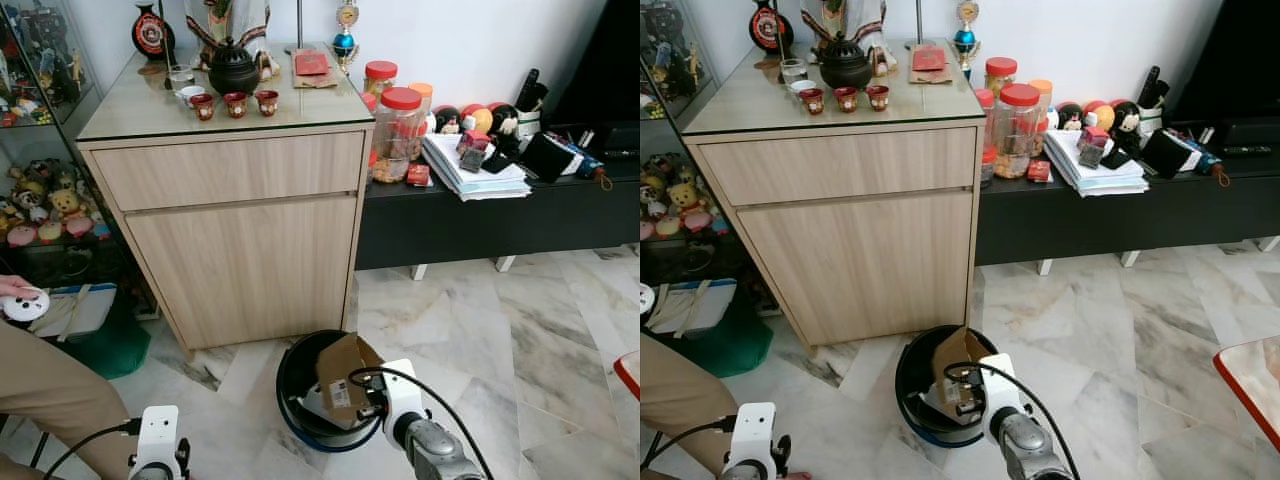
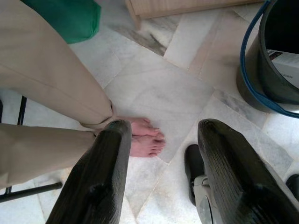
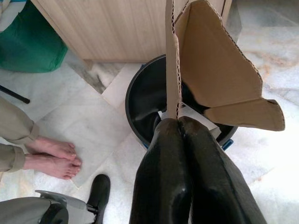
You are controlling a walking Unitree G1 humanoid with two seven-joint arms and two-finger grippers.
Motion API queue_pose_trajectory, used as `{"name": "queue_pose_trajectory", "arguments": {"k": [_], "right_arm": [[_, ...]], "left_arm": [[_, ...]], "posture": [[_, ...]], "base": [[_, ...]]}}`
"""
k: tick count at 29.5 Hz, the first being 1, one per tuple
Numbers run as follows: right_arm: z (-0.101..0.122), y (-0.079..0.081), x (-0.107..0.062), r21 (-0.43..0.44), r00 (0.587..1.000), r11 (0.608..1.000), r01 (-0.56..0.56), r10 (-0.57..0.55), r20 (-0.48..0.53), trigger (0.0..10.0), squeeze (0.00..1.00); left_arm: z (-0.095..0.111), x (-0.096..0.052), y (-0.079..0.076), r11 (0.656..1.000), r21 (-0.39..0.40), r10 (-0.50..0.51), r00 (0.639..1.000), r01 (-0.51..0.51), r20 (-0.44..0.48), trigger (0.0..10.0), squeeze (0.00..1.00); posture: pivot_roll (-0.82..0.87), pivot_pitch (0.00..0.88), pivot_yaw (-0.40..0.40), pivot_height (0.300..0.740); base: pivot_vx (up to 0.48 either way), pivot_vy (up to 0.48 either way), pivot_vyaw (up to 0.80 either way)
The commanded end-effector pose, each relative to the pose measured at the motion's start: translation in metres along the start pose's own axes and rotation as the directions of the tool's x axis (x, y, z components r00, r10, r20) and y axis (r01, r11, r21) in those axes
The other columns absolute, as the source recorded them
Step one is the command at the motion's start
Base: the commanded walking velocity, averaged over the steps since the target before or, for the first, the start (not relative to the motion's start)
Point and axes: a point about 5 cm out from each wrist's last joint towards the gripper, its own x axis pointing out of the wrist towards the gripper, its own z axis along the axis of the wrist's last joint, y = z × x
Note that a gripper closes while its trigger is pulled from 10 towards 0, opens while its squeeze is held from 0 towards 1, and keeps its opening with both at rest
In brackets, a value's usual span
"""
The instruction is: Picking trash to rubbish bin
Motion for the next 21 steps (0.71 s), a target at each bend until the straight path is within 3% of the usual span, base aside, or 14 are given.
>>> {"name": "queue_pose_trajectory", "arguments": {"k": [1, 6, 11, 21], "right_arm": [[0.0, -0.0005, 0.0, 0.002, 1.0, 1.0, 0.006, -0.006, -0.001, 10.0, 0.0], [-0.0015, -0.0003, -0.0004, -0.001, 1.0, 1.0, 0.005, -0.005, -0.005, 10.0, 0.0], [-0.0018, -0.0004, -0.0005, -0.005, 1.0, 1.0, 0.005, -0.005, -0.008, 10.0, 0.0], [-0.0021, -0.0008, -0.0006, 0.007, 1.0, 1.0, 0.009, -0.009, -0.008, 10.0, 0.0]], "left_arm": [[0.0015, 0.0006, 0.0014, 1.0, 0.01, 0.006, 1.0, -0.006, 0.0, 10.0, 0.0], [0.0017, 0.0007, 0.0013, 1.0, 0.011, 0.007, 1.0, -0.007, 0.001, 10.0, 0.0], [0.0017, 0.0007, 0.0011, 1.0, 0.011, 0.007, 1.0, -0.007, 0.001, 10.0, 0.0], [0.0017, 0.0006, 0.0009, 1.0, 0.009, 0.006, 1.0, -0.006, 0.001, 10.0, 0.0]], "posture": [[0.01, 0.021, -0.03, 0.74], [0.01, 0.021, -0.03, 0.74], [0.02, 0.023, -0.031, 0.74], [0.02, 0.023, -0.031, 0.74]], "base": [[0.0, 0.0, 0.0], [0.0, 0.0, 0.0], [0.192, 0.0, 0.42], [0.192, 0.0, 0.0]]}}
